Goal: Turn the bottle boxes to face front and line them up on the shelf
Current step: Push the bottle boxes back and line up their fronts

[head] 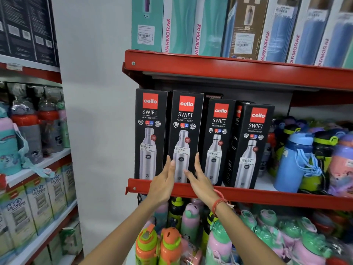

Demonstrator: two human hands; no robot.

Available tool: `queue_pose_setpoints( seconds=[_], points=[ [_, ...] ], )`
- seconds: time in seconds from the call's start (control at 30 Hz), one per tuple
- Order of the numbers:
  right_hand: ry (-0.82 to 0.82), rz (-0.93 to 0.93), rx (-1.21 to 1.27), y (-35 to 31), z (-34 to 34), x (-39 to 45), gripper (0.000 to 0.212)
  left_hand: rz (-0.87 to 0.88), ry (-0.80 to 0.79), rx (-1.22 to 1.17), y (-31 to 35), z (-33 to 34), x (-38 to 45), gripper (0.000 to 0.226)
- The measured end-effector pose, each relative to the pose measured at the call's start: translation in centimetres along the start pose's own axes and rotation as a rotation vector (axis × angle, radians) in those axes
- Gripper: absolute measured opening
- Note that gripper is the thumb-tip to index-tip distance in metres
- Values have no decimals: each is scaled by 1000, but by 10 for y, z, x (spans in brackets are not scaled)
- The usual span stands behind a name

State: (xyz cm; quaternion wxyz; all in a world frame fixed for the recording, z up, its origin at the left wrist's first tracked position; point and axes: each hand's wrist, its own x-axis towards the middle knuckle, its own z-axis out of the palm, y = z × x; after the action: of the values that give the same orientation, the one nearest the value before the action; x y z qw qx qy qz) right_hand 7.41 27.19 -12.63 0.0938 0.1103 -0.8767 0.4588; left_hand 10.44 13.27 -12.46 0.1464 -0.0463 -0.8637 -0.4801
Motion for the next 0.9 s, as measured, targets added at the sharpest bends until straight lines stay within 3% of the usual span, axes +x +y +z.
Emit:
queue_pose_setpoints(
  seconds=[0.1, 0.17, 0.2, 0.3, 0.37, 0.43, 0.6, 0.77, 0.9],
  points=[
    [95, -45, 51, 10, -12, -2, 63, 23, 209, 57, 1, 11, 0, 70],
    [255, -54, 46, 20, -25, -5, 55, 124, 378, 32, 6, 21, -1, 56],
    [307, -32, 35, 26, -32, -5, 52, 191, 387, -6, 12, 26, -1, 49],
    [295, 77, 18, 42, -48, -2, 55, 269, 121, -115, 32, 50, 0, 44],
    [256, 93, 12, 47, -54, 0, 59, 200, -100, -218, 43, 69, 3, 62],
    [220, 82, 9, 47, -56, 2, 63, 154, -197, -286, 48, 85, 9, 76],
    [107, 120, -9, 45, -58, 7, 66, 58, -249, -324, 49, 94, 25, 93],
    [81, 62, -57, 52, -62, -1, 65, -32, -168, -363, 40, 94, 21, 95],
    [84, 24, -68, 52, -66, -10, 66, -92, -157, -345, 35, 91, 16, 110]
  ],
)
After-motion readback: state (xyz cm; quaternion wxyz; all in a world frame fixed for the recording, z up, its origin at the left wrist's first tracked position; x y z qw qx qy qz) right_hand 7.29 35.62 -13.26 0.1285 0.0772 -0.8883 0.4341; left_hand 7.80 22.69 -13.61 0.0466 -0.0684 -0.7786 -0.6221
